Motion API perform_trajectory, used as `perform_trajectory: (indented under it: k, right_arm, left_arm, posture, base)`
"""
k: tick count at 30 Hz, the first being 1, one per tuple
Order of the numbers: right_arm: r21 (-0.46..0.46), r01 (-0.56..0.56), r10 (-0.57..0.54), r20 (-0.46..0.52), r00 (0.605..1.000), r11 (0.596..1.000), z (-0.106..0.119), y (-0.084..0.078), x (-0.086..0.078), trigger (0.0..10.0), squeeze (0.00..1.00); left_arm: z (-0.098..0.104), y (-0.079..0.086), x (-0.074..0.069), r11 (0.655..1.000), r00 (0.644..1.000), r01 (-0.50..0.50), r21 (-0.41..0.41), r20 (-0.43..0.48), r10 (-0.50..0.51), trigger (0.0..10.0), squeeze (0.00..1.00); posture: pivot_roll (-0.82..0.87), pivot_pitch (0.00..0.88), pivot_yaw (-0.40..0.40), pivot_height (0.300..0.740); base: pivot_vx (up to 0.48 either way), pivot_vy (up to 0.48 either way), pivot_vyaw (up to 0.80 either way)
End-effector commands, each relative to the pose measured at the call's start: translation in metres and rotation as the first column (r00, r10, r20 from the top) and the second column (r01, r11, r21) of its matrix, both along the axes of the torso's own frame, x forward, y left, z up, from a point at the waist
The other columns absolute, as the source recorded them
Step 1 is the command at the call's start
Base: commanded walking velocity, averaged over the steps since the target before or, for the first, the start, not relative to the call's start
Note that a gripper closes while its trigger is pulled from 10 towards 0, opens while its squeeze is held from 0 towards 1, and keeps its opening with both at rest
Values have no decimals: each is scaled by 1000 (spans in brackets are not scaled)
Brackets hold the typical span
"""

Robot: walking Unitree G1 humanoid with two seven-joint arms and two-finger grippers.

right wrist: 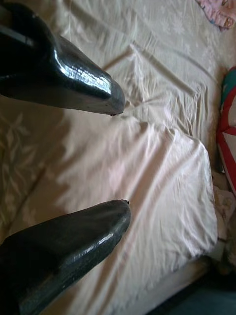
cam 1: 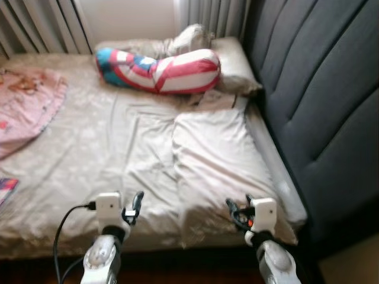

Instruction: Clean up the room

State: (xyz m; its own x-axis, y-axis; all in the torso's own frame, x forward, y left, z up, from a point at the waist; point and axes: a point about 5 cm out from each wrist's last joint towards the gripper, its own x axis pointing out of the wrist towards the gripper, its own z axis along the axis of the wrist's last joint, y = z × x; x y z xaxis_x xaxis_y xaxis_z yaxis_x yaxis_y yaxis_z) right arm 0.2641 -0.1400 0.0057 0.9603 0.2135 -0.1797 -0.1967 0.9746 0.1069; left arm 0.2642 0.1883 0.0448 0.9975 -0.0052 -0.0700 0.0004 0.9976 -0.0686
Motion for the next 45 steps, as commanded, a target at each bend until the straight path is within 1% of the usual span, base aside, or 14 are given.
perform_trajectory:
  k: [1, 7, 13, 30, 45]
  right_arm:
    - [-10, 28, -29, -43, 999, 1000, -9, -9, -5, 10000, 0]
    - [-10, 28, -28, -45, 999, 1000, -9, -9, -4, 10000, 0]
    - [-10, 27, -27, -39, 999, 1000, -7, -8, -4, 10000, 0]
    - [-11, 23, -23, -31, 999, 1000, -7, -8, -4, 10000, 0]
    - [-14, 18, -19, -27, 999, 1000, -6, -8, -3, 10000, 0]
  left_arm:
    - [-3, -8, 1, 1000, 999, 26, -6, -22, -26, 10000, 0]
    - [-3, -9, 2, 999, 999, 33, -2, -23, -33, 10000, 0]
    - [-3, -10, 2, 999, 999, 45, 21, -26, -44, 10000, 0]
    - [-4, -10, 1, 999, 999, 44, 29, -30, -43, 10000, 0]
    - [-4, -11, 1, 999, 999, 30, 13, -19, -30, 10000, 0]
  posture:
    - [-50, 89, -25, 740]
    - [-48, 86, -26, 740]
    - [-49, 84, -26, 740]
    - [-48, 86, -28, 740]
    - [-49, 85, -34, 740]
  base:
    - [0, 0, 0]
    - [0, 0, 0]
    - [0, 0, 0]
    - [0, -313, 0]
    - [0, 0, 0]
